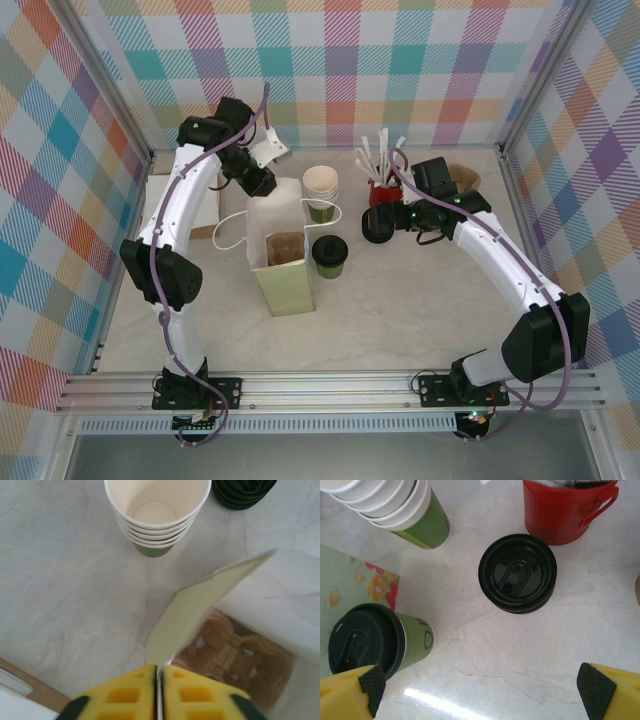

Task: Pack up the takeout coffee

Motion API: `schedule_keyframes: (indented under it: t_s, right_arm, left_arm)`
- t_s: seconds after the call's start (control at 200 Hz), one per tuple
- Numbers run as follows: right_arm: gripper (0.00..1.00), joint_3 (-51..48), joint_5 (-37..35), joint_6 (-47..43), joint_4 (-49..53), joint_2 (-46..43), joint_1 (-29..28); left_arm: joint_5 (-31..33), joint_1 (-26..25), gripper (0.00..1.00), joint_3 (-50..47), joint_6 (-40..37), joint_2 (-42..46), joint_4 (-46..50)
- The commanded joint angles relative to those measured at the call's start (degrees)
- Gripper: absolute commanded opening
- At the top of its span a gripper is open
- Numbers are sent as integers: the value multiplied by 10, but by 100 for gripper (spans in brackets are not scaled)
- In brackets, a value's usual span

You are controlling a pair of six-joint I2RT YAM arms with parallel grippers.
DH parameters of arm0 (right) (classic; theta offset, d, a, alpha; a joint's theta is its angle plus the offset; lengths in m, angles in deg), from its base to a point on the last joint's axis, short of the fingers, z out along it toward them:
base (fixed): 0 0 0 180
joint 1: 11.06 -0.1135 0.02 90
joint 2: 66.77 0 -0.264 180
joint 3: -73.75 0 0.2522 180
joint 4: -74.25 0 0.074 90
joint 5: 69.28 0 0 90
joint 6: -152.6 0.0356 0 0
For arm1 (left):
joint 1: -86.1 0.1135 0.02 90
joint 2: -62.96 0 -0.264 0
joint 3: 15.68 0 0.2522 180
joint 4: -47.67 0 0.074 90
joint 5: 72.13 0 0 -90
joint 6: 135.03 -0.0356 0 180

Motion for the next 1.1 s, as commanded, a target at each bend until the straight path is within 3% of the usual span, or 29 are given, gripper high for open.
schedule_keyframes:
  t_s: [0.0,0.235,0.58,0.85,1.095]
  right_arm:
    - [100,4,9,-16,28,9,0]
    - [100,7,14,-19,47,19,-26]
    - [100,54,-1,-11,61,84,-99]
    - [100,102,-3,-15,90,147,-163]
    - [100,140,-5,-15,123,189,-200]
  left_arm:
    - [24,-2,4,-18,23,46,16]
    - [35,21,1,-152,88,129,-2]
    - [54,85,1,-384,181,324,-91]
    - [102,138,0,-414,235,379,-67]
    - [113,160,0,-414,261,371,-69]
